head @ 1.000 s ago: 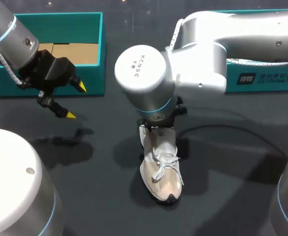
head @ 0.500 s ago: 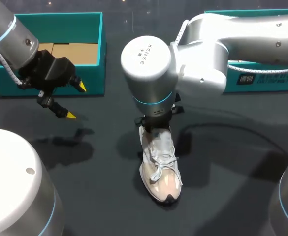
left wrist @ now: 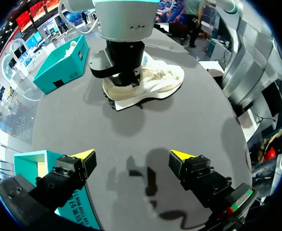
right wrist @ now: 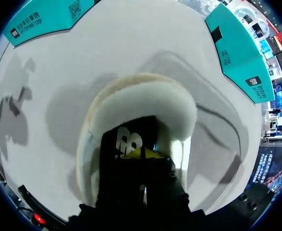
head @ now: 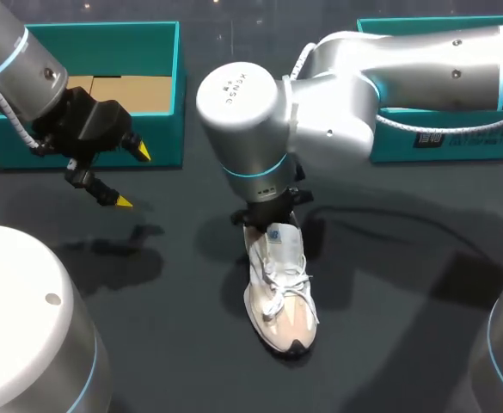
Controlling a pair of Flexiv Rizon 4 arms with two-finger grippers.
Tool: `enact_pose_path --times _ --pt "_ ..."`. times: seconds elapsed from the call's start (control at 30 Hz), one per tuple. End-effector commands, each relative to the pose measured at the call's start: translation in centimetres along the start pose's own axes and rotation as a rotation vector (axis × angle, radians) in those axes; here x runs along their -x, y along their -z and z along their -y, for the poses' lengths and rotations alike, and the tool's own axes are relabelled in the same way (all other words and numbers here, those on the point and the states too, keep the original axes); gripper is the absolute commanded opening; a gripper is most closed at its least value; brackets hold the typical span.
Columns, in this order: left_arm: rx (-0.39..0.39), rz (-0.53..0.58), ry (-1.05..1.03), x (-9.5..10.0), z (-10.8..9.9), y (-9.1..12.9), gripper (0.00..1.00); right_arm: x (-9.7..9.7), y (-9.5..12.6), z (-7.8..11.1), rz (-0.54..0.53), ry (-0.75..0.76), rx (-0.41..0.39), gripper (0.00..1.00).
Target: Take the shoe out of the shoebox, open the shoe tongue, remove and reinsert the insole, then place the shoe into the shoebox
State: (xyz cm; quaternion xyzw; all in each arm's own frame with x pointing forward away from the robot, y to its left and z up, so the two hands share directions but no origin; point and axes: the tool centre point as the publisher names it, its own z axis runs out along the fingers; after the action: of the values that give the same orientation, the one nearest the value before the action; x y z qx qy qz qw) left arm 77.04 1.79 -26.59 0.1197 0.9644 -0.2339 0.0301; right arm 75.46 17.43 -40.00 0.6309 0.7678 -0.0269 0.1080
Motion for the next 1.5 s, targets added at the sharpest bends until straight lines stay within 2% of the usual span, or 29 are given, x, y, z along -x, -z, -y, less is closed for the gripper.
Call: enact_pose_path --times 0.03,0.17,0.47,0.73,0.77,0.87,0.97,1.27,1.3,1.33,1.4,1.43,1.5 --pt "0.003 0.002 0.000 -0.1 0.0 0.1 1.00 -0.7 -1.9 0.0 -0.024 0.005 -0.016 0.00" --pt "0.003 0.002 0.000 -0.1 0.0 0.1 1.00 -0.7 -1.4 0.2 -0.048 0.004 -0.018 0.00" --pt "0.003 0.002 0.000 -0.1 0.0 0.1 1.00 1.3 3.5 -0.3 -0.138 -0.024 -0.042 0.00" --pt "0.003 0.002 0.000 -0.1 0.0 0.1 1.00 1.0 4.0 -0.2 -0.142 -0.006 -0.115 0.02" --pt "0.003 0.002 0.000 -0.1 0.0 0.1 1.00 0.7 4.1 0.0 -0.146 -0.006 -0.120 0.07" --pt "0.003 0.002 0.000 -0.1 0.0 0.1 1.00 0.4 4.2 0.4 -0.159 0.007 -0.142 0.14" --pt "0.003 0.002 0.000 -0.1 0.0 0.1 1.00 -0.1 4.3 0.8 -0.161 0.023 -0.167 0.29" --pt "0.003 0.002 0.000 -0.1 0.0 0.1 1.00 -0.6 4.3 1.7 -0.174 0.031 -0.207 0.50" --pt "0.003 0.002 0.000 -0.1 0.0 0.1 1.00 -0.6 4.3 1.9 -0.175 0.031 -0.209 0.64" --pt "0.003 0.002 0.000 -0.1 0.0 0.1 1.00 -0.6 4.3 1.9 -0.177 0.031 -0.210 0.66" --pt "0.003 0.002 0.000 -0.1 0.0 0.1 1.00 -0.6 4.4 2.1 -0.180 0.034 -0.214 0.93" --pt "0.003 0.002 0.000 -0.1 0.0 0.1 1.00 -0.7 4.4 2.1 -0.181 0.035 -0.214 0.98" --pt "0.003 0.002 0.000 -0.1 0.0 0.1 1.00 -0.7 4.4 2.2 -0.182 0.035 -0.214 1.00"
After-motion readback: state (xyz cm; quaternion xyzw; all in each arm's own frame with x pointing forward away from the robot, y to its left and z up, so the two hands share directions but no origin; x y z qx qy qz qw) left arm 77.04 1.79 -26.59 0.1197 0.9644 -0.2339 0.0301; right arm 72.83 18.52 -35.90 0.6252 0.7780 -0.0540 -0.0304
